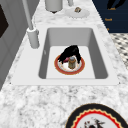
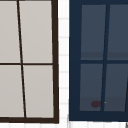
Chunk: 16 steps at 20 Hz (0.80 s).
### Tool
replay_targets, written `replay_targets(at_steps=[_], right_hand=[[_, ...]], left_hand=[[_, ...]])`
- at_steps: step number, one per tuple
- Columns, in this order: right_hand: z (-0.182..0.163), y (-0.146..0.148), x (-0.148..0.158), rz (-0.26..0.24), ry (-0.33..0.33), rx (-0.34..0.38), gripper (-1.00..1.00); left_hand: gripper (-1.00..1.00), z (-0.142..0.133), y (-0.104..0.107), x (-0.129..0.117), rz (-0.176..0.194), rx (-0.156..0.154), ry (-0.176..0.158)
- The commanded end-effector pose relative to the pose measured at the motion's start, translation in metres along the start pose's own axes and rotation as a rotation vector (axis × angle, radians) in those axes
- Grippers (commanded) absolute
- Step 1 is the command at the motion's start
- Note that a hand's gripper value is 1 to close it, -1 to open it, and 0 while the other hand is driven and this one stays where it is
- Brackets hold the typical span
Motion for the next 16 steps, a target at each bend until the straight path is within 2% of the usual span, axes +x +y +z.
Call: replay_targets(at_steps=[1,3,6,9,10,11,16], right_hand=[[0.000,0.000,0.000,0.000,0.000,0.000,0.00],[0.000,0.000,0.000,0.000,0.000,0.000,0.00],[0.000,0.000,0.000,0.000,0.000,0.000,0.00],[0.000,0.000,0.000,0.000,0.000,0.000,0.00],[0.000,0.000,0.000,0.000,0.000,0.000,0.00],[0.000,0.000,0.000,0.000,0.000,0.000,0.00],[0.000,0.000,0.000,0.000,0.000,0.000,0.00]], left_hand=[[-1.00,0.003,0.016,0.007,-0.006,0.018,-0.019],[-1.00,0.009,0.022,0.009,-0.004,0.026,-0.024],[-1.00,0.025,0.019,0.005,0.006,0.082,-0.043],[-1.00,0.041,0.018,0.007,0.006,0.108,-0.073],[-1.00,0.036,0.021,0.007,0.008,0.089,-0.066],[-1.00,0.030,0.019,0.006,0.015,0.031,-0.038],[-1.00,0.035,0.020,0.007,0.017,0.028,-0.036]])
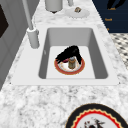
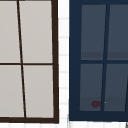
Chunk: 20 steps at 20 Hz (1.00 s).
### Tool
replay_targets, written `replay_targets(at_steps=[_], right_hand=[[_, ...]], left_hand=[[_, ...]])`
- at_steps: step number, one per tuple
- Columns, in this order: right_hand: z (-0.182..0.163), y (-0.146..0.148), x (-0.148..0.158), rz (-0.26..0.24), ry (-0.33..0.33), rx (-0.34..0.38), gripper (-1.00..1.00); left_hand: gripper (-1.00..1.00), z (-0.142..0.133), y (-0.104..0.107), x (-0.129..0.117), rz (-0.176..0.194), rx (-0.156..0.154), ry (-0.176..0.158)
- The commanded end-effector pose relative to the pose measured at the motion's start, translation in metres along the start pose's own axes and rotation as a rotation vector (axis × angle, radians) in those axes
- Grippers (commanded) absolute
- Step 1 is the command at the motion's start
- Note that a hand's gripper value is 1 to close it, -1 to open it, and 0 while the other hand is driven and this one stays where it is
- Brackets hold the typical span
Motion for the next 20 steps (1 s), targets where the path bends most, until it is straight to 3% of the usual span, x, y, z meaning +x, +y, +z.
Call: replay_targets(at_steps=[1,5,10,13,20], right_hand=[[0.000,0.000,0.000,0.000,0.000,0.000,0.00],[0.000,0.000,0.000,0.000,0.000,0.000,0.00],[0.000,0.000,0.000,0.000,0.000,0.000,0.00],[0.000,0.000,0.000,0.000,0.000,0.000,0.00],[0.000,0.000,0.000,0.000,0.000,0.000,0.00]], left_hand=[[-1.00,0.000,0.000,0.000,0.000,0.000,0.000],[-1.00,0.003,0.000,0.000,0.001,0.002,0.005],[-1.00,0.015,0.013,0.008,-0.005,0.024,-0.015],[-1.00,0.022,0.019,0.012,-0.029,0.031,-0.021],[-1.00,0.049,0.037,0.025,-0.026,0.058,-0.035]])
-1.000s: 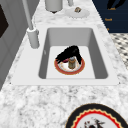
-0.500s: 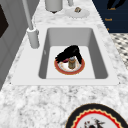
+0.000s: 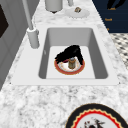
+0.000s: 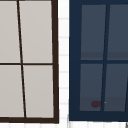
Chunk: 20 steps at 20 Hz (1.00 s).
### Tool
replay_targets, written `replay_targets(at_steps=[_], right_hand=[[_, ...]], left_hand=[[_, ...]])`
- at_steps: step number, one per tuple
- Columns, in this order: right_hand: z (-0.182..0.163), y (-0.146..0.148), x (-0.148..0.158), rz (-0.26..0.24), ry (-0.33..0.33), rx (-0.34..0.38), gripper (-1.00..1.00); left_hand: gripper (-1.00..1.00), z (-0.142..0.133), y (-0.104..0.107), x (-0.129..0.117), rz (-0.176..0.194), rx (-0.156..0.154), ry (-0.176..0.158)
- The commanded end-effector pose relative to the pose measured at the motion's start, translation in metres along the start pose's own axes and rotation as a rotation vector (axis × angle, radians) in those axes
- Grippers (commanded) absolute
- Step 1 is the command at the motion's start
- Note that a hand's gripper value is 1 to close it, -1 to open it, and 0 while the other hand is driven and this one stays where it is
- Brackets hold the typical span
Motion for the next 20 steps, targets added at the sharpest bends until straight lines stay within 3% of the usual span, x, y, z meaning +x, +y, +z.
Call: replay_targets(at_steps=[1,11,14,18,20], right_hand=[[0.000,0.000,0.000,0.000,0.000,0.000,0.00],[0.000,0.000,0.000,0.000,0.000,0.000,0.00],[0.000,0.000,0.000,0.000,0.000,0.000,0.00],[0.000,0.000,0.000,0.000,0.000,0.000,0.00],[0.000,0.000,0.000,0.000,0.000,0.000,0.00]], left_hand=[[-1.00,0.013,0.014,0.008,-0.024,0.046,-0.022],[-1.00,0.047,0.048,0.030,-0.003,0.037,-0.023],[-1.00,0.055,0.048,0.035,-0.015,0.034,-0.022],[-1.00,0.070,0.040,0.048,-0.045,0.061,-0.008],[-1.00,0.077,0.041,0.053,-0.027,0.067,0.000]])
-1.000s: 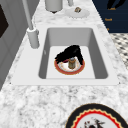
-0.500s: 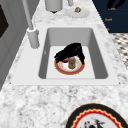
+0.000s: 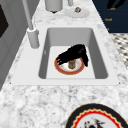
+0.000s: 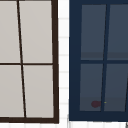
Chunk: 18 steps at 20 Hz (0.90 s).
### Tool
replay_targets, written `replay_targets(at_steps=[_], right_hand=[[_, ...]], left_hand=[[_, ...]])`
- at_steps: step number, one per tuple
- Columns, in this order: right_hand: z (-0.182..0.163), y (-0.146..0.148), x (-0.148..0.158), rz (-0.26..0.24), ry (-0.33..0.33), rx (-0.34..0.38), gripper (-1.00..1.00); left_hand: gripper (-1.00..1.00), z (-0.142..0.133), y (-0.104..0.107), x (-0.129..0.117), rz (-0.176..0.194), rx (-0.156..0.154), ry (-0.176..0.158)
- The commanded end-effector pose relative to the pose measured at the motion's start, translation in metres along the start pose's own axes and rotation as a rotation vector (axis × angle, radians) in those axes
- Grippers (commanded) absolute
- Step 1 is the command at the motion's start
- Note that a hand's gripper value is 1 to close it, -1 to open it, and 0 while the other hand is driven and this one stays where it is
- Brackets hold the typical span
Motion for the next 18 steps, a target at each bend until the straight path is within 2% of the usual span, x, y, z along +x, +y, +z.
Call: replay_targets(at_steps=[1,5,8,12,18], right_hand=[[0.000,0.000,0.000,0.000,0.000,0.000,0.00],[0.000,0.000,0.000,0.000,0.000,0.000,0.00],[0.000,0.000,0.000,0.000,0.000,0.000,0.00],[0.000,0.000,0.000,0.000,0.000,0.000,0.00],[0.000,0.000,0.000,0.000,0.000,0.000,0.00]], left_hand=[[-1.00,0.014,0.003,0.012,-0.004,0.048,0.021],[-1.00,0.027,0.011,0.023,-0.002,0.036,0.008],[-1.00,0.032,0.008,0.031,0.000,0.017,-0.008],[-1.00,0.045,0.003,0.046,-0.007,0.025,-0.006],[-1.00,0.060,0.011,0.057,-0.002,0.037,-0.009]])
